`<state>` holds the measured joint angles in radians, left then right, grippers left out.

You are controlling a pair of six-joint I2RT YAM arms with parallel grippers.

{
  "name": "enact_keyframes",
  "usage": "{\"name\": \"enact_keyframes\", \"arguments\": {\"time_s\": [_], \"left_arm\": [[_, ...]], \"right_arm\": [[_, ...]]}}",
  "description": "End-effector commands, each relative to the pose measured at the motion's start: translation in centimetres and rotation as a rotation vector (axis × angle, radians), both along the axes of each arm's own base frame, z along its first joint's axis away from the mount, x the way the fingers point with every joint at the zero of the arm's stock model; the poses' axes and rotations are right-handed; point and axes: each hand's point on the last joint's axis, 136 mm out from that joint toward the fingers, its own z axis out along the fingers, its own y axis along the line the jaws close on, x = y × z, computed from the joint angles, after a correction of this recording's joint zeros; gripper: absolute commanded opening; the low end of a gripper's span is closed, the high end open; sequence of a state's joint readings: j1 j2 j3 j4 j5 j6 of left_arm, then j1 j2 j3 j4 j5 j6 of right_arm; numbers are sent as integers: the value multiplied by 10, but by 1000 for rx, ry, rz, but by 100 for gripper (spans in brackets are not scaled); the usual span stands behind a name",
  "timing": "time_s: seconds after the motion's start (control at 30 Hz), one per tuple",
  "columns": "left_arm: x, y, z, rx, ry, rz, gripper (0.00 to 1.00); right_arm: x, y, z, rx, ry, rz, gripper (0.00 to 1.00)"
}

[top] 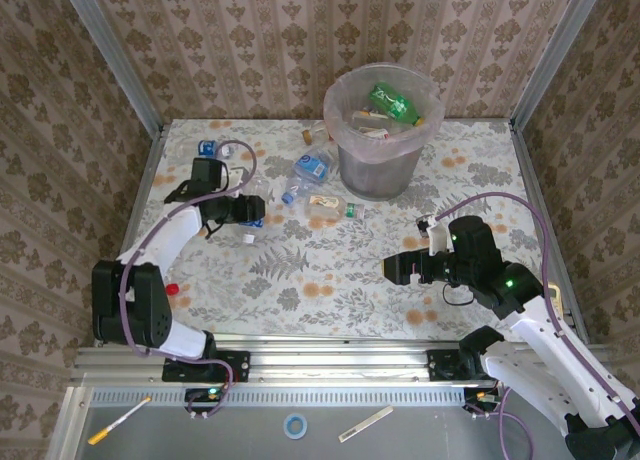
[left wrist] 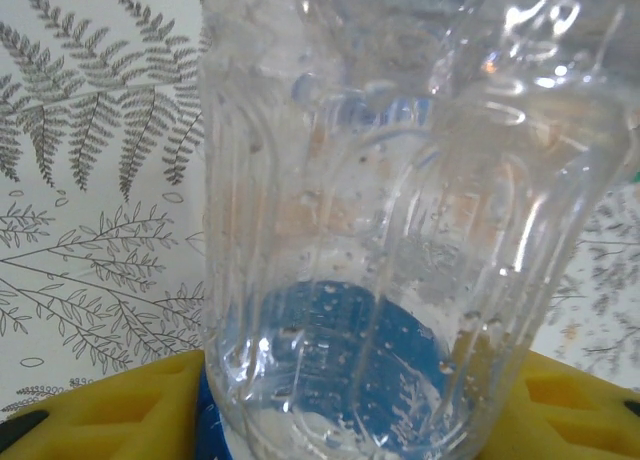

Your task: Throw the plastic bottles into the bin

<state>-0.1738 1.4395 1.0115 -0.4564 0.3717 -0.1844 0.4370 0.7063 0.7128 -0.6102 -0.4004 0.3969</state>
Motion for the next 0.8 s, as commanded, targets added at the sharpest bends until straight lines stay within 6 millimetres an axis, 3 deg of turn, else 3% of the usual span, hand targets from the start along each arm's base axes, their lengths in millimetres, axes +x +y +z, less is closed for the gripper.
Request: {"name": "enact_keyframes", "arguments": {"time_s": [0.0, 0.37, 0.77], "left_arm": [[-3, -7, 21, -86, -42, 2, 34], [-15, -23, 88, -262, -175, -26, 34], [-15, -46, 157, -531, -292, -77, 34]], "right_arm": [[-8, 0, -4, -5, 17, 19, 100], [-8, 2, -3, -1, 10, 29, 100], [-8, 2, -2, 1, 8, 28, 100]]}}
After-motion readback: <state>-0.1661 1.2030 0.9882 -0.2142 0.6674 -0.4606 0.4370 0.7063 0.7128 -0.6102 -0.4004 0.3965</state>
